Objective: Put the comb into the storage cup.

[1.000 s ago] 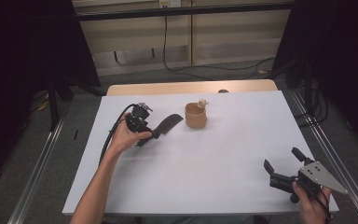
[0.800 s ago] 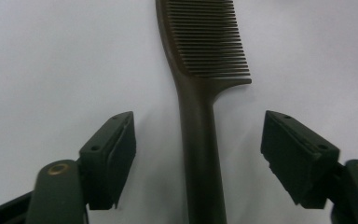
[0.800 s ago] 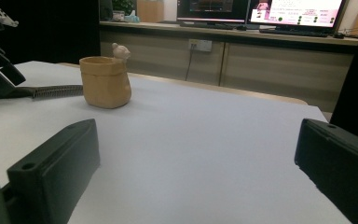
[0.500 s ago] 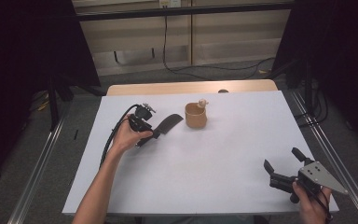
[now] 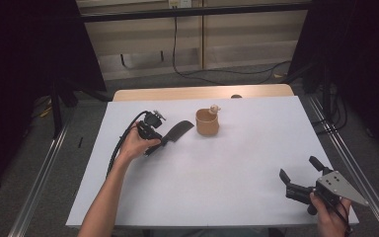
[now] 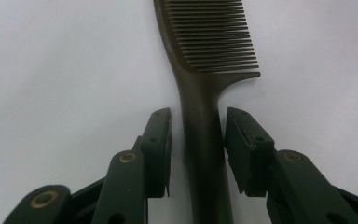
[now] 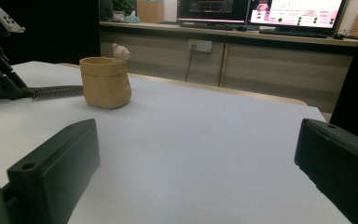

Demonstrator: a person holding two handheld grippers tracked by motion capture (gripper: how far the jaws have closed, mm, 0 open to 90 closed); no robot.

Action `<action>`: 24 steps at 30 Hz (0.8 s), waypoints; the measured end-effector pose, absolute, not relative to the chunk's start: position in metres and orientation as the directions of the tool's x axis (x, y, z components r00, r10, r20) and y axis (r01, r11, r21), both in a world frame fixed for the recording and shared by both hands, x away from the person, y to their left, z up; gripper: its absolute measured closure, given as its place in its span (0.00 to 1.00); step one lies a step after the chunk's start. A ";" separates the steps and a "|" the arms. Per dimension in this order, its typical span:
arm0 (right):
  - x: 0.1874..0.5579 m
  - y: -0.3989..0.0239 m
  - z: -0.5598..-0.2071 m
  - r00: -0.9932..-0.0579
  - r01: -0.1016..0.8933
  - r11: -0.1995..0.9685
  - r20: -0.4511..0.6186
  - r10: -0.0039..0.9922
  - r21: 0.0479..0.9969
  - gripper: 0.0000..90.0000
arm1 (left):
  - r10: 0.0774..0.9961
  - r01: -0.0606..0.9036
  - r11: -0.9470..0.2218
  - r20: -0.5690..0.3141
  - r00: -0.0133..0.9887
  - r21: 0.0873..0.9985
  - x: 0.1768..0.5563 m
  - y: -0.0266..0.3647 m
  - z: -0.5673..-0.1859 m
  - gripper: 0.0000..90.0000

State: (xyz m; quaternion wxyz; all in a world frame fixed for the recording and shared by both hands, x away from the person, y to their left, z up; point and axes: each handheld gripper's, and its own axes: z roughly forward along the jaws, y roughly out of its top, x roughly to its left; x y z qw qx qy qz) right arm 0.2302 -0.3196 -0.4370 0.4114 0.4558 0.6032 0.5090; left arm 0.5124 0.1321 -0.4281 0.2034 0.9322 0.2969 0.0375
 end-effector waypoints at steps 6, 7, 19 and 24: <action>0.230 -0.319 -0.437 -0.248 0.131 0.069 -0.035 0.968 0.989 0.00 | 0.568 0.532 -0.744 -0.037 0.822 0.403 0.511 0.128 -0.429 0.70; 0.230 -0.319 -0.437 -0.247 0.131 0.069 -0.035 0.968 0.989 0.00 | 0.550 0.516 -0.762 -0.028 0.835 0.392 0.512 0.129 -0.428 0.70; 0.231 -0.319 -0.437 -0.252 0.132 0.073 -0.038 0.967 0.988 0.00 | 0.553 0.526 -0.762 -0.043 0.832 0.377 0.516 0.128 -0.428 0.76; 0.230 -0.319 -0.437 -0.250 0.131 0.070 -0.035 0.967 0.989 0.00 | 0.563 0.531 -0.762 -0.025 0.826 0.370 0.515 0.126 -0.427 0.81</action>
